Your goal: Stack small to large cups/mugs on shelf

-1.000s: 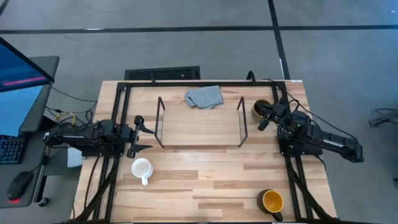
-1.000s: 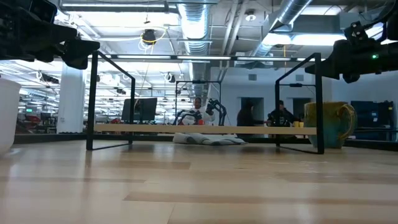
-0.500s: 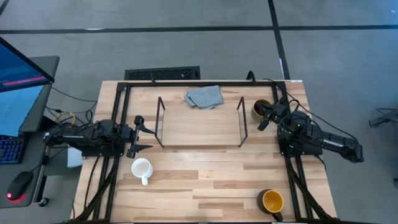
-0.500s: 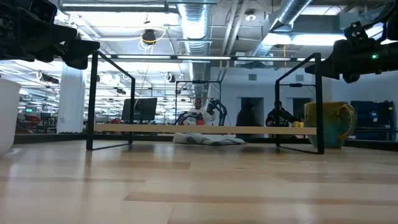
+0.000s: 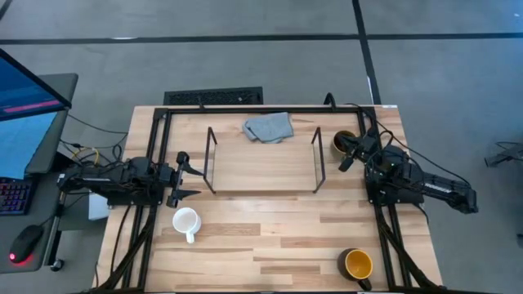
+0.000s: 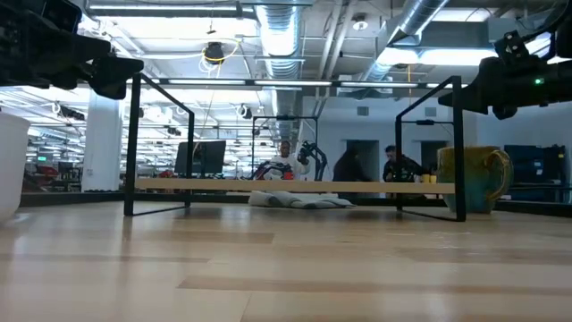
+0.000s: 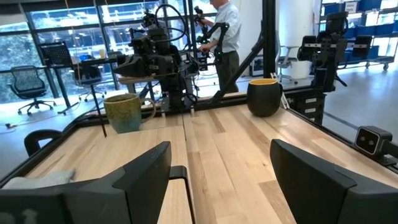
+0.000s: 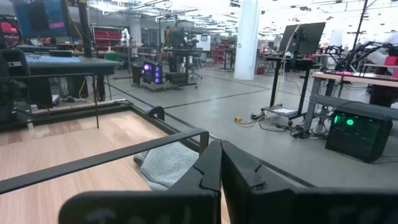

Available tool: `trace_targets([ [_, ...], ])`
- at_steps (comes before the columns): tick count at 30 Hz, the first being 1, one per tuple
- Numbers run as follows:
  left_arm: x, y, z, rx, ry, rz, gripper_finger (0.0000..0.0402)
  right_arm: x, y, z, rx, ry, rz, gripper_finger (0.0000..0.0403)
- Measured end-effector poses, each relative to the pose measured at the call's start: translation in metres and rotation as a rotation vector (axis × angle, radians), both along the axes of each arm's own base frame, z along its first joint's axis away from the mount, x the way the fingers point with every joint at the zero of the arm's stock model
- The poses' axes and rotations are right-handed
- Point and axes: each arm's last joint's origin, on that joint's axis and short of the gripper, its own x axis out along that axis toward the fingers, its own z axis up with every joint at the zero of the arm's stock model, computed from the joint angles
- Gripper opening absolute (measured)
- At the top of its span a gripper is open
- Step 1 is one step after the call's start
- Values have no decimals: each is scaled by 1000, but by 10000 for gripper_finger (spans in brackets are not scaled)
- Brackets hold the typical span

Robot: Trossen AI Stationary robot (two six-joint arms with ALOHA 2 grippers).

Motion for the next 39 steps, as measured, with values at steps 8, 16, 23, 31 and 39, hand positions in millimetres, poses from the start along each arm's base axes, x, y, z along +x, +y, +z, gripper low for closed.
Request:
trace_targets([
  [8,0,1,0,-12,4,42,266,0,0,0,0,-1,0,29],
  [16,0,3,-1,-38,17,106,266,0,0,0,0,-1,0,29],
  [23,0,3,-2,-60,23,106,266,0,0,0,0,0,0,29],
  [31,0,3,-2,-63,23,106,266,-1,-1,4,-60,-10,-19,29],
  [39,0,3,-2,-103,26,105,266,0,-1,3,41,-78,-7,29],
])
